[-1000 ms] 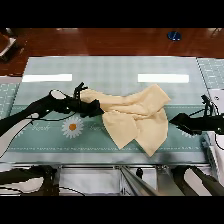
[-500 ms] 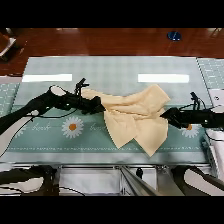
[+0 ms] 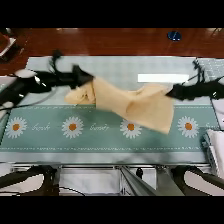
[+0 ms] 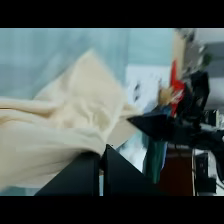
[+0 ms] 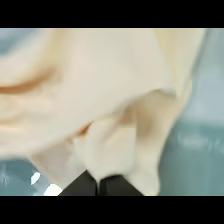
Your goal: Fold the shirts.
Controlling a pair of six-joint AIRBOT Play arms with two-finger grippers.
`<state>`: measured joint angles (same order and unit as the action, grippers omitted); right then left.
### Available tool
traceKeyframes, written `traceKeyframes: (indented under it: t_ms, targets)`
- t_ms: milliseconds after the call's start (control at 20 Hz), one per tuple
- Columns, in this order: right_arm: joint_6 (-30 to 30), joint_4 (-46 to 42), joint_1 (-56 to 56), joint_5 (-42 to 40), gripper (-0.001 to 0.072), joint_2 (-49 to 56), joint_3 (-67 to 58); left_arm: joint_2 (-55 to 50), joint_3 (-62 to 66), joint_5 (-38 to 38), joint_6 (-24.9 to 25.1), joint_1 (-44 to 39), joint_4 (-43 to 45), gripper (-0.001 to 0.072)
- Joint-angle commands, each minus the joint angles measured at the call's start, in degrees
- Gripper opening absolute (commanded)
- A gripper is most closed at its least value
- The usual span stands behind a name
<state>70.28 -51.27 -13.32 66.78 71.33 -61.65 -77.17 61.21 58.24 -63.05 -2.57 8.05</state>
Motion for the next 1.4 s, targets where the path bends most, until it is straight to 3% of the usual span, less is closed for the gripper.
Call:
traceKeyframes:
  t_ms: [0,200,400,550,650,700,850,950,1050,1150,1350]
  targets:
    - [3.1,-2.9,0.3,2.3,0.0014,-5.2,-22.5,9.1,11.7,-2.9,2.9,9.9,-7.6,0.0030]
    - [3.6,-3.9,0.3,2.6,0.0014,-13.8,-39.2,20.2,23.4,-7.4,2.7,20.0,-7.6,0.0030]
    - [6.9,-11.7,0.3,6.0,0.0014,-25.8,-40.2,32.5,27.1,-8.1,2.1,31.5,-4.5,0.0030]
    - [9.0,-14.1,0.3,10.6,0.0014,-32.9,-40.0,42.6,27.1,-11.1,0.1,41.0,9.4,0.0030]
    - [9.2,-15.3,0.3,13.8,0.0015,-36.1,-40.0,47.5,27.1,-12.7,-6.5,44.0,23.5,0.0030]
    - [10.3,-17.0,0.3,16.1,0.0015,-37.3,-39.6,49.1,27.0,-11.3,-10.5,43.6,28.9,0.0030]
    - [13.2,-17.7,0.3,17.2,0.0015,-42.7,-30.6,50.4,24.8,-7.2,-11.0,38.0,36.9,0.0030]
    - [15.2,-17.6,0.3,17.2,0.0014,-46.7,-19.4,49.4,19.8,-6.8,-11.5,33.4,39.8,0.0030]
    - [15.7,-14.6,0.3,17.1,0.0015,-49.4,-6.3,46.3,13.7,-3.2,-16.0,30.4,40.0,0.0030]
    - [14.4,-9.7,0.3,15.8,0.0014,-49.1,4.7,41.0,8.1,-2.5,-16.3,26.9,37.9,0.0030]
    - [7.4,-3.8,0.3,5.1,0.0014,-40.5,18.2,24.2,6.1,-8.1,-14.6,17.1,38.1,0.0030]
